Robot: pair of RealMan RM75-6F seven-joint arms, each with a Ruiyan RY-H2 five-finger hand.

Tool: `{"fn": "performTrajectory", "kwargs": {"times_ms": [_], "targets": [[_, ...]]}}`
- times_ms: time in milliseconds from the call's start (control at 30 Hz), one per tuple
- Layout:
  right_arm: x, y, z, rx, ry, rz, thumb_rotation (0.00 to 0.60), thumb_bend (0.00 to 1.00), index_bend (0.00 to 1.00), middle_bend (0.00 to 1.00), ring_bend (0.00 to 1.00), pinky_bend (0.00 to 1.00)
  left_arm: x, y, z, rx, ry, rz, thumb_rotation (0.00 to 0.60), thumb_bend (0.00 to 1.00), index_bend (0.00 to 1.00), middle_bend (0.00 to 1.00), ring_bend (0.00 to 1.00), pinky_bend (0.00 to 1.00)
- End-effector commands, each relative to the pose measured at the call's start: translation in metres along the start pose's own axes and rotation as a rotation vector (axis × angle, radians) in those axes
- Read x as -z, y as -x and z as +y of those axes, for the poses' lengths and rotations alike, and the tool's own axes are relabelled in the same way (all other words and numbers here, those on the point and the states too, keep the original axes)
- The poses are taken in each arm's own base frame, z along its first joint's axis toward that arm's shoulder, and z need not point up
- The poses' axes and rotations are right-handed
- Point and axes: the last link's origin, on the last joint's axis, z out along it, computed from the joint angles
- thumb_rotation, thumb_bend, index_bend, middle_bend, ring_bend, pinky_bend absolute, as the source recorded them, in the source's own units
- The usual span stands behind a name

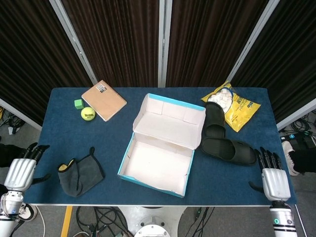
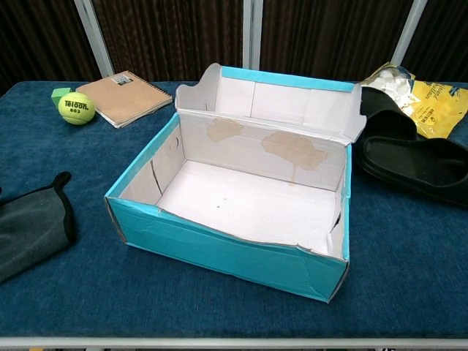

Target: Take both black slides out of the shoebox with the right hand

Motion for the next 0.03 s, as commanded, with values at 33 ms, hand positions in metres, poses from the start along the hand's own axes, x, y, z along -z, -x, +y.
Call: {"fn": "performTrajectory", "kwargs": {"times_ms": [33], "targets": [[0.0064,0.0085,0.0146,0.025,0.012,-0.006,0.6,0.0,0.0,0.0,0.0,0.0,0.0012,0.002,0.0008,0.002,-0.003,-0.001,0.6,0.0,0.16,0.19,0.1,0.32]]}}
